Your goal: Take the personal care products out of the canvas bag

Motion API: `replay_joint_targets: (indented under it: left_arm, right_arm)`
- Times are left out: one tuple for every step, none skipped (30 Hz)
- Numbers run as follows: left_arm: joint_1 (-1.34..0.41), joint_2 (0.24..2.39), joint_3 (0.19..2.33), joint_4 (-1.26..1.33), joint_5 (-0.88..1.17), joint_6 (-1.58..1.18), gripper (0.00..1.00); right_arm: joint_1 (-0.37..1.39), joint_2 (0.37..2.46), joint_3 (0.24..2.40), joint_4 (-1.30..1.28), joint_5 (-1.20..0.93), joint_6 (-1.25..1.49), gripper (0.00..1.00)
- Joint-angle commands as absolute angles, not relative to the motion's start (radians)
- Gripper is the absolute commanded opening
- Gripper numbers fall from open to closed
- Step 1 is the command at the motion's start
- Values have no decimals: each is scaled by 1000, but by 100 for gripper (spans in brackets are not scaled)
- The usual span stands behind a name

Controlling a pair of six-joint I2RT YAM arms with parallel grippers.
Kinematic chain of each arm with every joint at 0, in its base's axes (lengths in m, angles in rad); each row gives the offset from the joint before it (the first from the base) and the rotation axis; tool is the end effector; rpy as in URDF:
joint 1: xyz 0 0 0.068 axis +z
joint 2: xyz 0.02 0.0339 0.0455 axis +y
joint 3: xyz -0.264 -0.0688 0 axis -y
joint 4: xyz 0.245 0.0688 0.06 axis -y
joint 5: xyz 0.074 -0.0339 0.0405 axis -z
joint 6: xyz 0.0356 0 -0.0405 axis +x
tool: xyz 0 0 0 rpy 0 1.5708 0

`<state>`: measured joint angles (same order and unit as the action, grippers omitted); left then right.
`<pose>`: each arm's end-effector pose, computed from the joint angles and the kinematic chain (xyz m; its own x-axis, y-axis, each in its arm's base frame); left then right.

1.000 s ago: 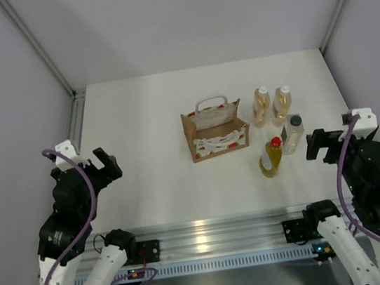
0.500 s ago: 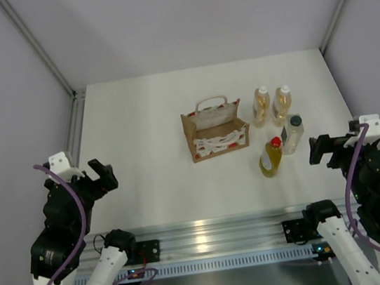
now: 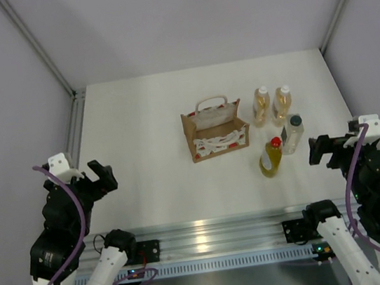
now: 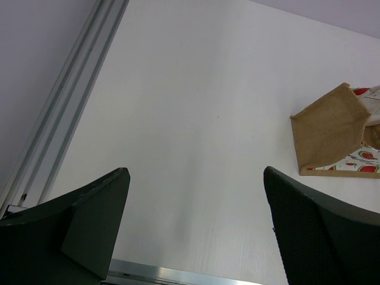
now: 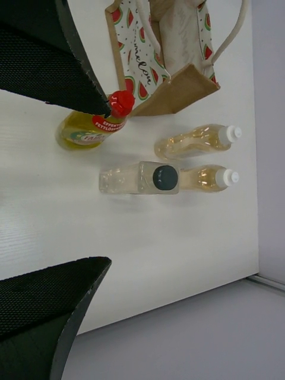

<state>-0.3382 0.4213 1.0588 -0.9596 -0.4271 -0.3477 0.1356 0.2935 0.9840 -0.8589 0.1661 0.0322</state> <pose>0.0437 0.0002 0.3818 -0.2574 -0.2382 -0.9365 -0.1663 0.9656 -0.1999 0.0261 -0.0024 0.3739 -0.1651 0.0095 -0.9862 0.0335 0.9994 0.0040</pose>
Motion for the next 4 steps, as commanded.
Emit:
replay_joint_targets:
  left_arm:
    - [-331, 420, 1092, -966, -430, -337, 98]
    - [-333, 422, 1091, -968, -431, -336, 98]
    - [-333, 422, 1092, -968, -431, -336, 98]
    - [-333, 422, 1092, -968, -433, -337, 98]
  right_arm:
    - [153, 288, 1017, -882, 160, 25, 99]
    - [155, 290, 1019, -882, 158, 23, 99]
    - [155, 288, 1019, -881, 158, 23, 99]
    - [155, 288, 1017, -882, 158, 23, 100]
